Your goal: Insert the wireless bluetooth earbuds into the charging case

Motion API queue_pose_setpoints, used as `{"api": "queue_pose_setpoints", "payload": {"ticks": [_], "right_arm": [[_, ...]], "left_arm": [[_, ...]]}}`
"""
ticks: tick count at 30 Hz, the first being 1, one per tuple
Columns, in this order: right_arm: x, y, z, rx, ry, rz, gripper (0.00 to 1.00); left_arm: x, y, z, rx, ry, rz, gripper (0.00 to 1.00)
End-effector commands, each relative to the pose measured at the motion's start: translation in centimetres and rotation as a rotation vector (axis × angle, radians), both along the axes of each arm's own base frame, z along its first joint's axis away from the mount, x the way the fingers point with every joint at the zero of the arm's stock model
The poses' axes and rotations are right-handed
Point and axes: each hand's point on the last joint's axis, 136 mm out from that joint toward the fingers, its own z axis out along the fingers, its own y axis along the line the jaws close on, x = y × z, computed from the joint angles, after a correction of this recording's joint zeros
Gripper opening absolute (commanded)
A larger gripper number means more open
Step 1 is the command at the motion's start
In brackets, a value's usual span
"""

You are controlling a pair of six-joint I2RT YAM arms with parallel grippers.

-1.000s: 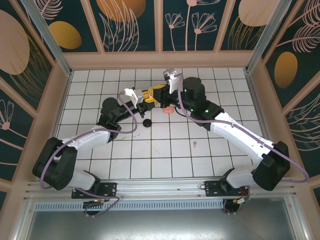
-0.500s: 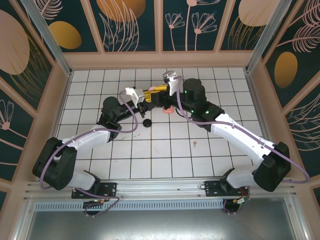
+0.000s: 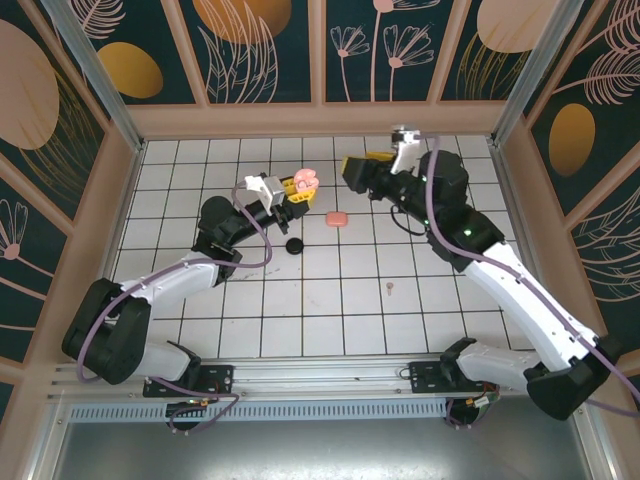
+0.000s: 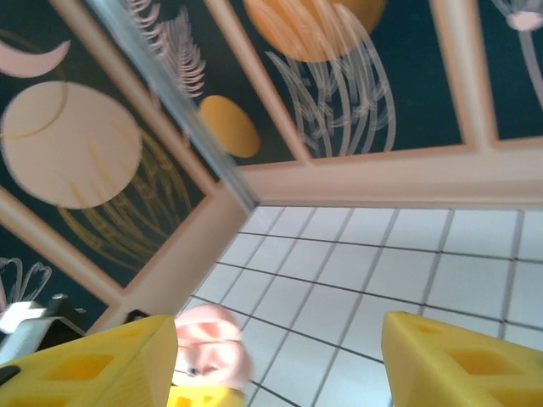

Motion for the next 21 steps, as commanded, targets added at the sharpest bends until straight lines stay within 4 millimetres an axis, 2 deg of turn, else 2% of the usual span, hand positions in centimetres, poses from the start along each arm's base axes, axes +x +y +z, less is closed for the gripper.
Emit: {"api": "queue_pose_setpoints", "payload": {"ticks": [1,6,14,18,21], "right_arm": [[0.6,-2.4,-8.1,-0.099,0.263,-0.122,0.65],[-0.6,-5.1,-17.0,-0.213,0.519,-0.253,0.63],[-3.4,-8.6,-29.0,-0.413,0.764,-0.371,0.61],[-4.2,-9.1,-32.7,-0.456,0.811,-0.378,0.59],[-4.5,-9.5,-33.3,-0.461,0.814,-0.391,0.59]], "left_arm": [[-1.0,0.5,2.2,-0.053,-0.062,0.007,0.0],[-1.0,0.5,2.2,-0.053,-0.062,0.006,0.0],[-1.3,0.6,2.2,-0.062,-0.051,-0.004,0.0],[-1.4,0.7,2.5,-0.048,-0.057,0.007,0.0],[-1.3,0.7,2.3,-0.045,-0.054,0.007,0.0]]}}
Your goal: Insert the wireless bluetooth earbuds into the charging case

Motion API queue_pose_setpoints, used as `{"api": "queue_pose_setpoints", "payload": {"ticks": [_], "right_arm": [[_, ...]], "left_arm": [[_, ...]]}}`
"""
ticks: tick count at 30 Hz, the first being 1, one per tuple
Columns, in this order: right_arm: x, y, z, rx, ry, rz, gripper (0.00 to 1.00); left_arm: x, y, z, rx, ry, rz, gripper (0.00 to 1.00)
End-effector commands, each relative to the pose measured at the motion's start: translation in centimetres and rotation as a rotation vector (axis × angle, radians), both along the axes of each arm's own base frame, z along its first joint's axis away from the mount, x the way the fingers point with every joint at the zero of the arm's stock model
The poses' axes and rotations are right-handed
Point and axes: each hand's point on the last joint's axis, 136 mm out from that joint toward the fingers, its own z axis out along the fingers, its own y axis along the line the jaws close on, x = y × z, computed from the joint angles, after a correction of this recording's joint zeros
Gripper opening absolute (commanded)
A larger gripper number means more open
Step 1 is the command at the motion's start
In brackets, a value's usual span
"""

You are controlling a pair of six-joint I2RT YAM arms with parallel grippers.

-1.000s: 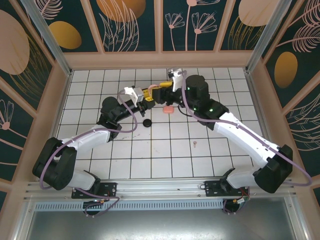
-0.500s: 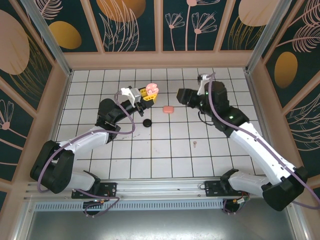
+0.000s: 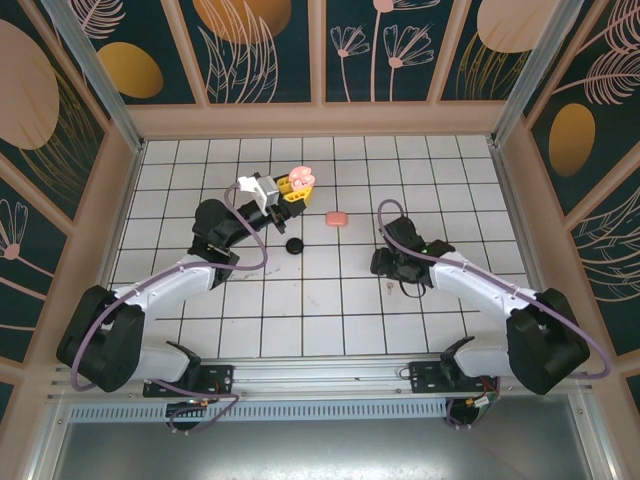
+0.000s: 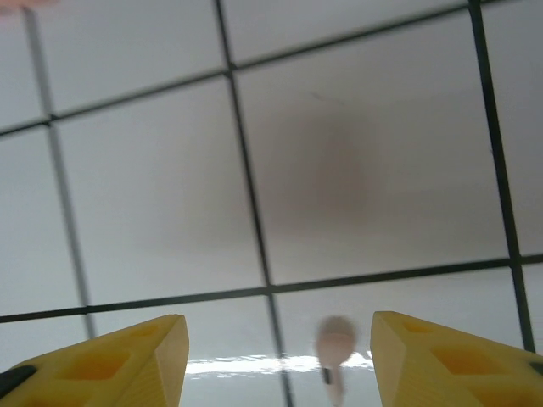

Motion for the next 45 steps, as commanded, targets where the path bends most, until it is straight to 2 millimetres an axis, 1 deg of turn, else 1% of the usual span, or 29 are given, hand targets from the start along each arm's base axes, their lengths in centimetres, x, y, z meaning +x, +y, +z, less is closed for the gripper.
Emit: {"api": "queue_pose_setpoints", "payload": {"ticks": [1,5,9,11,16,22,29,34,40,45], "right_arm": [[0.7,-0.5,0.2,0.005,-0.045,-0.047,0.59],[0.5,-0.6,-0.4,0.001,-0.034,-0.043,0.55],[0.3,0.0,-1.3,0.009,-0.004,-0.011,0.53],[0.1,0.1,-1.7,0.005,0.01,-0.007,0.5],[-0.6,-0.3,-2.6,-0.009,0.036,-0.012,0.45],[-1.4,-0.2,-3.4,-0.043,0.068,-0.01,0.45],[-2.1,-0.6,-4.8,-0.108,0.108,-0.018,0.44],[-2.0,-0.9,-5.2,-0.144,0.113,-0.026,0.42],[-2.0,-0.7,-5.4,-0.151,0.12,-0.024,0.38],[-2.6,-0.5,-5.6,-0.167,0.132,-0.006,0.36]], "left_arm": [[-0.6,0.0,0.7,-0.01,-0.015,-0.009,0.0],[-0.6,0.2,0.7,-0.015,-0.008,-0.001,0.0],[-0.5,0.2,0.4,-0.009,0.0,0.004,0.0],[-0.5,0.1,0.2,-0.01,0.009,0.001,0.0],[-0.5,-0.1,0.0,-0.013,0.015,-0.012,0.0],[-0.7,-0.2,-0.3,-0.007,0.013,-0.026,0.0],[-1.1,-0.4,-0.4,-0.009,-0.003,-0.051,0.0],[-1.5,-0.3,-0.2,-0.013,-0.007,-0.055,0.0],[-1.8,-0.1,-0.5,-0.006,-0.007,-0.052,0.0],[-1.9,0.0,-0.3,-0.006,-0.009,-0.057,0.0]]}}
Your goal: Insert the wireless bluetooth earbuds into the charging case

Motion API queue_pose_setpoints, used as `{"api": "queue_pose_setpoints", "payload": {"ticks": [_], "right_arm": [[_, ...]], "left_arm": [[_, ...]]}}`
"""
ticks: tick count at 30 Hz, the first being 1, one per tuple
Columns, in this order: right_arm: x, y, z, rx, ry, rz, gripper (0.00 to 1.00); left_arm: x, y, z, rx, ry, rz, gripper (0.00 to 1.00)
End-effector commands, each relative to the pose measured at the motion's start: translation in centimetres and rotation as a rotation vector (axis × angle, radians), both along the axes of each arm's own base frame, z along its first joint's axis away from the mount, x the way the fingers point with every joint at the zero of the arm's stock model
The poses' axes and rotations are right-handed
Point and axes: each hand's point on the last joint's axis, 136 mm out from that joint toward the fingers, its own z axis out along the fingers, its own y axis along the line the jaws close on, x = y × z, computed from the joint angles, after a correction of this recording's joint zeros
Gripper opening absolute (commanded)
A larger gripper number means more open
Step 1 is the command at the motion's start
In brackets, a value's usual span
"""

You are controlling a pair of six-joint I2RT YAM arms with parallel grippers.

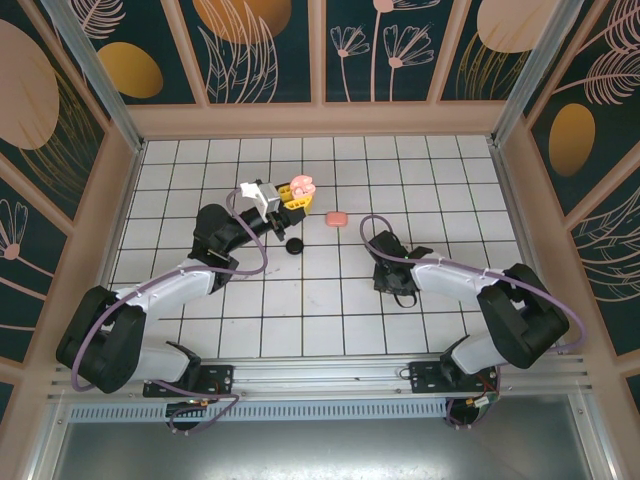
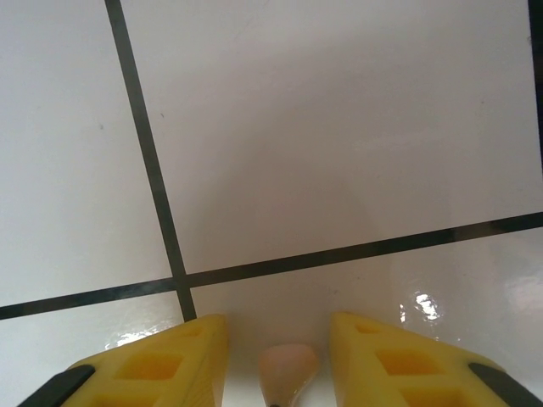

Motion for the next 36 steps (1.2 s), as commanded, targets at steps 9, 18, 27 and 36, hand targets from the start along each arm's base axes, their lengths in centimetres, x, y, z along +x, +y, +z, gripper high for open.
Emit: {"api": "queue_pose_setpoints", "payload": {"ticks": [9,18,27,36], "right_arm": [[-1.6,-0.5,-1.1,-0.046,0.053,-0.013,0.3],[-1.8,-0.5,-1.5,-0.046,0.06,-0.007,0.29],[-2.0,-0.2,-1.9,-0.032,0.07,0.014,0.21],[-2.2,-0.1,-1.5,-0.022,0.067,0.042,0.22]], "left_arm": [[-1.5,0.0,1.6,-0.028,-0.053,-0.037,0.0],[-1.6,0.1,1.6,-0.033,-0.047,-0.039,0.0],[-1.7,0.2,1.6,-0.037,-0.041,-0.037,0.0],[-1.5,0.2,1.6,-0.038,-0.03,-0.037,0.0]]}}
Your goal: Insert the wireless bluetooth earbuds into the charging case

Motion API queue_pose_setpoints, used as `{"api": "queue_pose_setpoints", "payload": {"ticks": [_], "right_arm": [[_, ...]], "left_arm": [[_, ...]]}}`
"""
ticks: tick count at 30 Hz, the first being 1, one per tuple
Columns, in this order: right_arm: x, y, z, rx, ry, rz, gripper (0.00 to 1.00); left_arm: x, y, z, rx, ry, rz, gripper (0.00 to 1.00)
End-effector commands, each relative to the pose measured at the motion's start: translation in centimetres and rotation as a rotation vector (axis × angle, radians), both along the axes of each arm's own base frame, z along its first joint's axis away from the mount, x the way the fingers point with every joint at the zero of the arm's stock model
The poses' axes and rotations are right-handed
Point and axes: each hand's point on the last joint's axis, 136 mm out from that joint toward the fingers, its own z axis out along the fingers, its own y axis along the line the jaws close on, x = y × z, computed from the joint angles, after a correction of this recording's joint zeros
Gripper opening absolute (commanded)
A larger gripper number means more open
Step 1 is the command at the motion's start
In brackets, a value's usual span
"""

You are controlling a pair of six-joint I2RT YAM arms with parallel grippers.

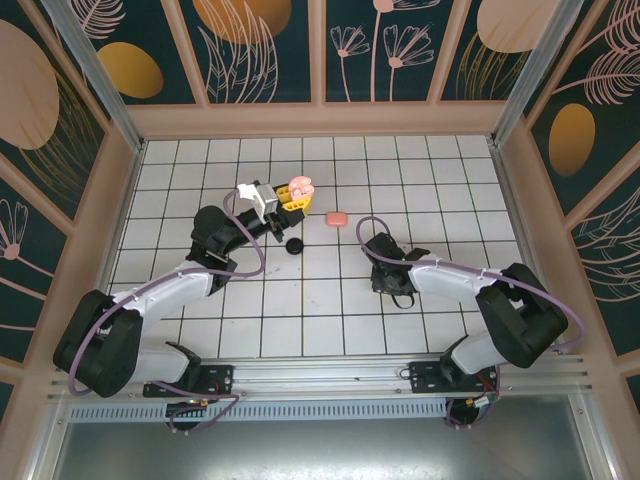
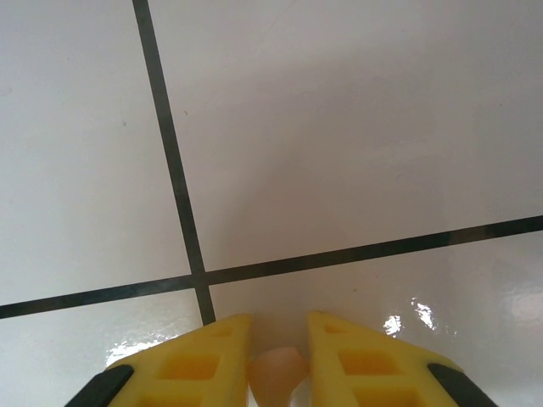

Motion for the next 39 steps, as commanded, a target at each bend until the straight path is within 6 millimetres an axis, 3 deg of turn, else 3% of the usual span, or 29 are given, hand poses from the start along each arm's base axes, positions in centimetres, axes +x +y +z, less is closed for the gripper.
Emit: {"api": "queue_pose_setpoints", "payload": {"ticks": [1,11,26,32,35,39], "right_arm": [[-2.3,-0.6,-1.6,-0.015,0.09,0.036,0.22],[-3.1,-0.6,-1.5,0.008,0.111,0.051,0.27],[-2.9,-0.4,-1.2,0.014,0.101,0.065,0.16],[-0.9,1.1,3.1,0.107,-0.01,0.06,0.15],[0.4,2.4,6.6,0.19,-0.086,0.062,0.15],[2.5,4.4,12.9,0.32,-0.212,0.084,0.15]], "left_arm": [[-0.9,-0.1,1.2,-0.026,-0.029,-0.025,0.0],[-0.6,-0.2,1.0,-0.019,-0.026,-0.019,0.0],[-0.3,-0.4,0.9,-0.023,-0.005,-0.025,0.0],[-0.3,-0.4,0.8,-0.018,-0.013,-0.022,0.0],[-0.3,-0.3,0.7,-0.014,-0.021,-0.018,0.0],[-0.3,-0.5,0.4,-0.004,-0.028,-0.026,0.0]]}}
